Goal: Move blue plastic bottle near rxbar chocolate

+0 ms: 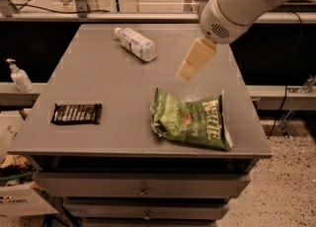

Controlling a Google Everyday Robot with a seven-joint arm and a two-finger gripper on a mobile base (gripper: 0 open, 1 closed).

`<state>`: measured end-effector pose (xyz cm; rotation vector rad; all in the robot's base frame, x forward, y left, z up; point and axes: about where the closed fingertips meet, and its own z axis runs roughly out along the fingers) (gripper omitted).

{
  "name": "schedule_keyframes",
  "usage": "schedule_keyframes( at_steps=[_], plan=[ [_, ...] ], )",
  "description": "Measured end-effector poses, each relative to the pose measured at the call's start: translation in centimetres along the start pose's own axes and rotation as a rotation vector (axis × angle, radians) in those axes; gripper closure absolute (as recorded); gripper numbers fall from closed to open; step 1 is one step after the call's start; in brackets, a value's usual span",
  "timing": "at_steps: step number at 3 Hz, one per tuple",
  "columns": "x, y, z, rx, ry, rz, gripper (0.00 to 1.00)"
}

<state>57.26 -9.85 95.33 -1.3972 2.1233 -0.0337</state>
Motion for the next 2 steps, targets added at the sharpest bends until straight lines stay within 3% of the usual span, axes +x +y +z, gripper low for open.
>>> schedule_keyframes(
  at_steps=[1, 2],
  plan=[
    [-2.4, -2.7, 3.3, 0.017, -0.039, 0.079, 0.00],
    [-5.5, -4.2, 6.8, -0.009, -0.068, 0.134, 0.00]
  ],
)
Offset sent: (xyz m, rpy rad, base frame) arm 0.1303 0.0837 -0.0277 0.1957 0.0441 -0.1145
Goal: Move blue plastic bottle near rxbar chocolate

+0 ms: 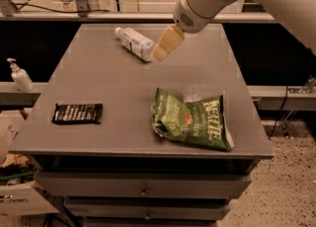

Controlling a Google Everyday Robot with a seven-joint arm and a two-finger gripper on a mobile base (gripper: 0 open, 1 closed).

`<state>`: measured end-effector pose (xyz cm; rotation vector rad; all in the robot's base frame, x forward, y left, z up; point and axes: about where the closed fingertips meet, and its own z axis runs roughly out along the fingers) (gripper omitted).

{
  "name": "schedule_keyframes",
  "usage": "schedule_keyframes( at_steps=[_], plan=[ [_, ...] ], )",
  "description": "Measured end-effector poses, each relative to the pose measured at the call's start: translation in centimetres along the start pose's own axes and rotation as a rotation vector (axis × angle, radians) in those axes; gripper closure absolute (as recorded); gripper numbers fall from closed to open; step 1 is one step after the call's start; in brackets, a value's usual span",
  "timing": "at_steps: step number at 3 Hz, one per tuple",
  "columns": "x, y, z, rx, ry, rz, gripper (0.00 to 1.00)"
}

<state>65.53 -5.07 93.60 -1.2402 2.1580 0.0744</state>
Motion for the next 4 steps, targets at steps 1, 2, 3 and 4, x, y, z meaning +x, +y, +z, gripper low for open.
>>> schedule_keyframes(
  at_steps=[1, 2, 3, 4],
  plan=[
    [-3.1, 0.3, 3.0, -0.038, -0.023, 0.016, 0.00],
    [-5.2, 1.1, 6.1, -0.081, -0.029, 0.027, 0.00],
    [-6.4, 1.7, 9.0, -0.110, -0.022, 0.034, 0.00],
    [-6.5, 1.8, 11.6, -0.121, -0.006, 0.051, 0.00]
  ],
)
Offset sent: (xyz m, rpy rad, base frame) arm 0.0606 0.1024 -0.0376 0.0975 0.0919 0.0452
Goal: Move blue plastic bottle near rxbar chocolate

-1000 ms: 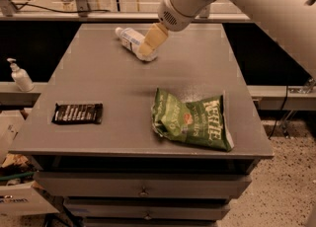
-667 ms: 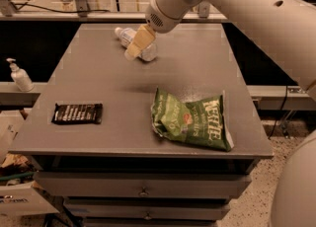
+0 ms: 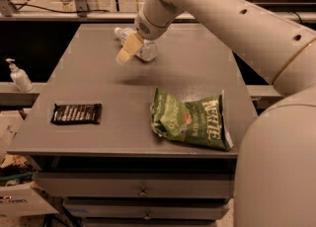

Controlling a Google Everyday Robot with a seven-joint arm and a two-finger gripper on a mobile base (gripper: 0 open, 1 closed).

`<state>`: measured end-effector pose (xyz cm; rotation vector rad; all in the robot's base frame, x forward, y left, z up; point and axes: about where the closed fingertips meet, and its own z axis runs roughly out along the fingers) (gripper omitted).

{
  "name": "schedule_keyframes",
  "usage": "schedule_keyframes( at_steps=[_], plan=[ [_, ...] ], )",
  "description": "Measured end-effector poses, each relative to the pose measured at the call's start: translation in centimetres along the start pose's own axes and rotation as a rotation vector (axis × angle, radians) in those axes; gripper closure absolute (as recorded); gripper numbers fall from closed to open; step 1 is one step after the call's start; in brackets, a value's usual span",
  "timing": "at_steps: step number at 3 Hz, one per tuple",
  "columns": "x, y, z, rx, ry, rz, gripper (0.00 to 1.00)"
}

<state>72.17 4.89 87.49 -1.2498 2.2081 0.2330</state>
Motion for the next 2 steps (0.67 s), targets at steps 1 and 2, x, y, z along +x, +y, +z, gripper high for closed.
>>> schedule_keyframes(
  at_steps=[1, 2],
  plan=[
    [0.2, -0.9, 2.1, 0.003, 0.012, 0.028, 0.00],
    [-0.4, -1.7, 3.6, 0.012, 0.009, 0.055, 0.00]
  ],
)
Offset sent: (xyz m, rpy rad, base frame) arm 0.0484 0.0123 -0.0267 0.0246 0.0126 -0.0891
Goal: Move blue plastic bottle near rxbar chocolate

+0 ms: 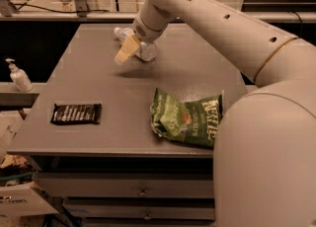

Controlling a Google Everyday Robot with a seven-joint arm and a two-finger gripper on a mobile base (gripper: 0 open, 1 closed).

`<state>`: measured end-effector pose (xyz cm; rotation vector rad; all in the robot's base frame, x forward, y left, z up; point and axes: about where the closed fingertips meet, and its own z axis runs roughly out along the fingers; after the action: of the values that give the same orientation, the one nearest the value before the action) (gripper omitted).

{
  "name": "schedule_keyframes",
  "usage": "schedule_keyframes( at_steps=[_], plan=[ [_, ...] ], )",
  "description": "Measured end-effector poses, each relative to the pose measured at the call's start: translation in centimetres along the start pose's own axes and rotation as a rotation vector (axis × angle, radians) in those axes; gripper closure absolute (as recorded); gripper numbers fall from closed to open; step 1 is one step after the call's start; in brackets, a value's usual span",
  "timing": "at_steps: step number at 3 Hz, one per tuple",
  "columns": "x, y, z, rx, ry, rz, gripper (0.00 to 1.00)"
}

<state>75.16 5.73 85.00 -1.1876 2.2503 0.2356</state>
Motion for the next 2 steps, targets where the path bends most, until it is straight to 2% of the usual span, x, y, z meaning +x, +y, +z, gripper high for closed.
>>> schedule_keyframes(
  at_steps=[1, 2],
  plan=[
    [-0.49, -0.26, 0.78, 0.016, -0.007, 0.006, 0.15],
    [-0.11, -0.45, 0.91, 0.033, -0.008, 0.009, 0.38]
  ],
)
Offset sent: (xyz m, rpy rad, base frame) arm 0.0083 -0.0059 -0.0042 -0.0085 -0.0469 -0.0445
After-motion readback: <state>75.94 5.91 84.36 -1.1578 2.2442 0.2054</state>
